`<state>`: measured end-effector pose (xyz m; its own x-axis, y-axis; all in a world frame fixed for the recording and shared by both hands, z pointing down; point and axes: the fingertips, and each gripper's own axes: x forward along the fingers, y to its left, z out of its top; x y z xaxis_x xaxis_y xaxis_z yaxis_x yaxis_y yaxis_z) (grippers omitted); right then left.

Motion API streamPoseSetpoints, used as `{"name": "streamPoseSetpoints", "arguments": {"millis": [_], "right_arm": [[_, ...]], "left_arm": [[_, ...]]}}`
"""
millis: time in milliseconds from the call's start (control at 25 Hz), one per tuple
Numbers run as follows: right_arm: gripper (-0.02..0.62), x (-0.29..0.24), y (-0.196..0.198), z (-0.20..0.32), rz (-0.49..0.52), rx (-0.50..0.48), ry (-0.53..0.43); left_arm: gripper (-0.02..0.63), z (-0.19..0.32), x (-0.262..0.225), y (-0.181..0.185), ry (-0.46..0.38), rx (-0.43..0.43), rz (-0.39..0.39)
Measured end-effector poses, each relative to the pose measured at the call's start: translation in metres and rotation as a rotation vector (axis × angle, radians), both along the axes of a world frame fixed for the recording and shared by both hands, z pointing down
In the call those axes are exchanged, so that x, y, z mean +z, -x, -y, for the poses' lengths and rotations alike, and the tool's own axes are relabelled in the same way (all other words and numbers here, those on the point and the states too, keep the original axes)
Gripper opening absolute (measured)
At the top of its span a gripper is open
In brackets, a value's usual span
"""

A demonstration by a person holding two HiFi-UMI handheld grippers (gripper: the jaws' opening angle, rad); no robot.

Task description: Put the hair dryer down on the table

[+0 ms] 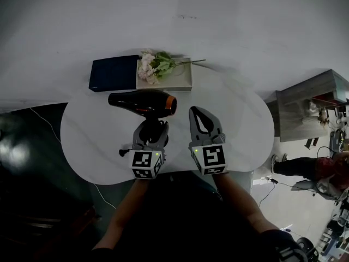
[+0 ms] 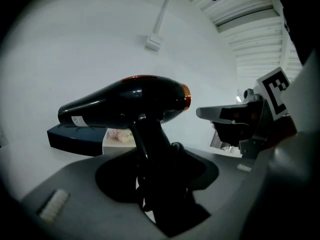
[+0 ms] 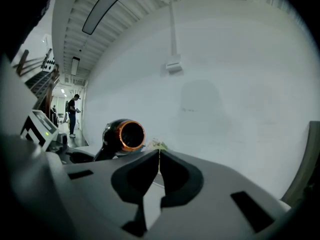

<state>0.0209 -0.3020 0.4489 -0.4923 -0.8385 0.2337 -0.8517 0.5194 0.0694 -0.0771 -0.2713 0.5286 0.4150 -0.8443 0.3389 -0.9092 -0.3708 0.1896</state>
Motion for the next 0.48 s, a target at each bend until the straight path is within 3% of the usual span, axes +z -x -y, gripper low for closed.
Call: {"name": "streamPoseSetpoints", "arguments": {"millis": [480], "right_arm": [[0.014, 0.020, -0.012, 0.003, -0.031, 0.034, 0.041]], "left_arm": [[0.224, 0.004, 0.057, -0.021, 0.134, 0.052, 0.025]]}}
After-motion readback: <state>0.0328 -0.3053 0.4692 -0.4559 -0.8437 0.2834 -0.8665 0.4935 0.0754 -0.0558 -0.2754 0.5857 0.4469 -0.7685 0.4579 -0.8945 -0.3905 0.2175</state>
